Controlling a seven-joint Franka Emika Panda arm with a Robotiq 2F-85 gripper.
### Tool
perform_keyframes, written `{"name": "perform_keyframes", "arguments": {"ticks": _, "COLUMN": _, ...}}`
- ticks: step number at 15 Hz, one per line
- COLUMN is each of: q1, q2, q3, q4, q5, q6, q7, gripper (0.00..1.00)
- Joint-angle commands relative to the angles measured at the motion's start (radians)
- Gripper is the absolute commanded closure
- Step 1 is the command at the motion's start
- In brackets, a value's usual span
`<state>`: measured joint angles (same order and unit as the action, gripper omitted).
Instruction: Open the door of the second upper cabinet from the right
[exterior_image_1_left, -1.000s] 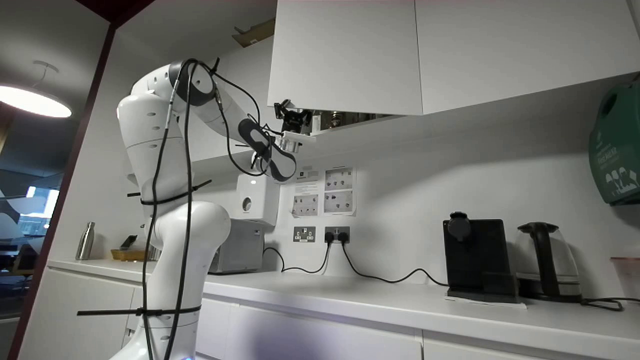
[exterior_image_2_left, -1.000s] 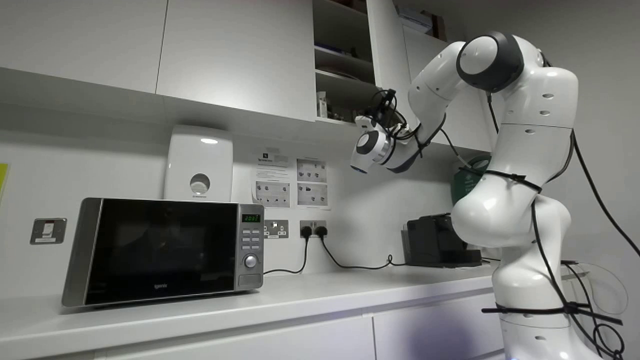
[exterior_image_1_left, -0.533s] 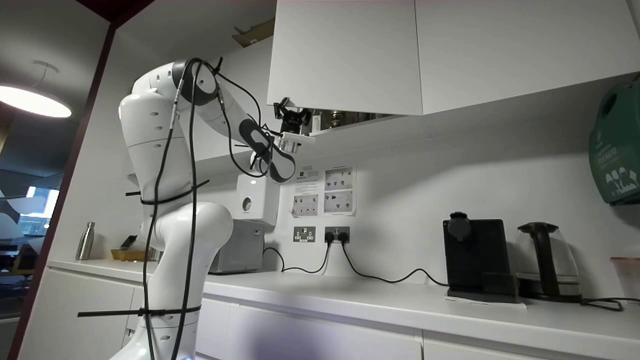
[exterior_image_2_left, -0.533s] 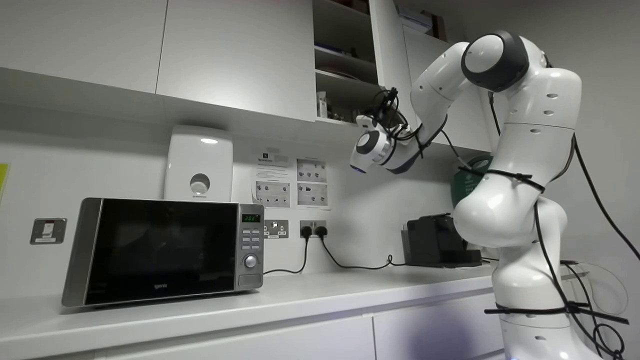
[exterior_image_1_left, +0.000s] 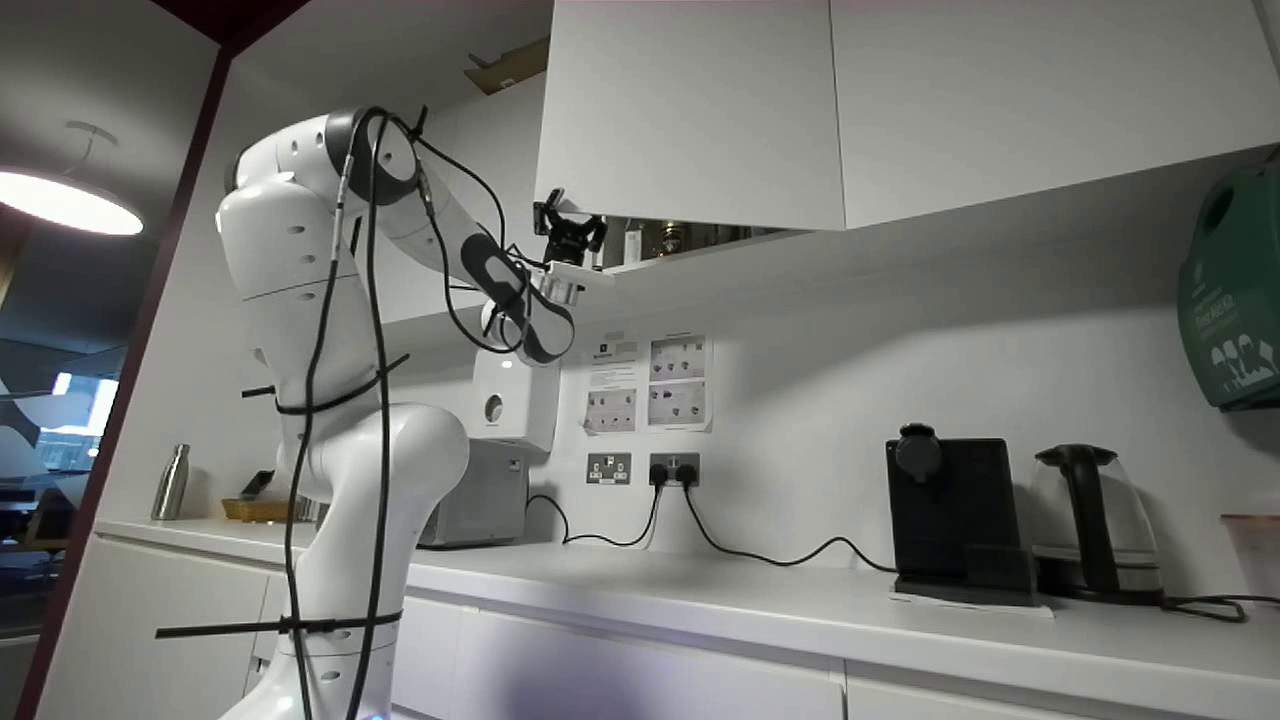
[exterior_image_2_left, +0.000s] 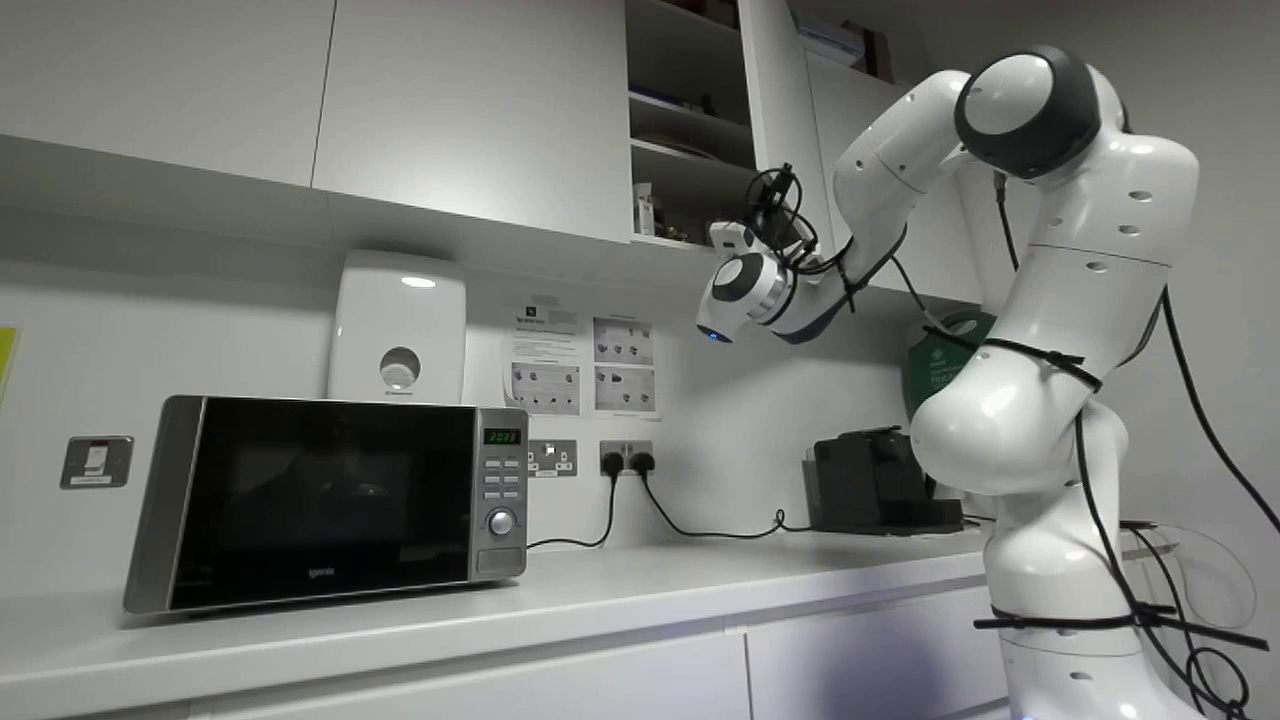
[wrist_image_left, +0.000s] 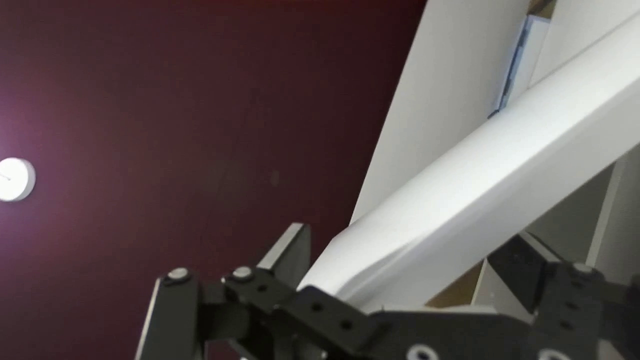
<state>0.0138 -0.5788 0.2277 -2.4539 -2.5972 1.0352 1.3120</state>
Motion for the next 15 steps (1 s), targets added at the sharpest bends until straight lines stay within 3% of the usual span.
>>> {"name": "perform_keyframes", "arguments": {"ticks": 1, "q1": 0.155, "q2": -0.171, "q3": 0.009, "q4": -0.099, "q5": -0.005, "q6": 0.165, "q7": -0.076, "gripper": 0.00}}
{"name": "perform_keyframes", "arguments": {"ticks": 6, "q1": 0.192, "q2": -0.288, "q3": 0.063, "q4": -0.112, "q5": 0.000, "q6": 0.248, "q7": -0.176, "gripper": 0.00}}
{"name": "perform_keyframes", "arguments": {"ticks": 10, "q1": 0.227, "q2": -0.375, "q3": 0.003, "q4": -0.110, "q5": 0.072, "q6": 0.219, "q7": -0.346, "gripper": 0.00}}
{"name": "perform_keyframes", "arguments": {"ticks": 15, "q1": 0.211, "q2": -0.498, "q3": -0.025, "q4": -0.113, "q5": 0.133, "q6": 0.137, "q7": -0.481, "gripper": 0.00}}
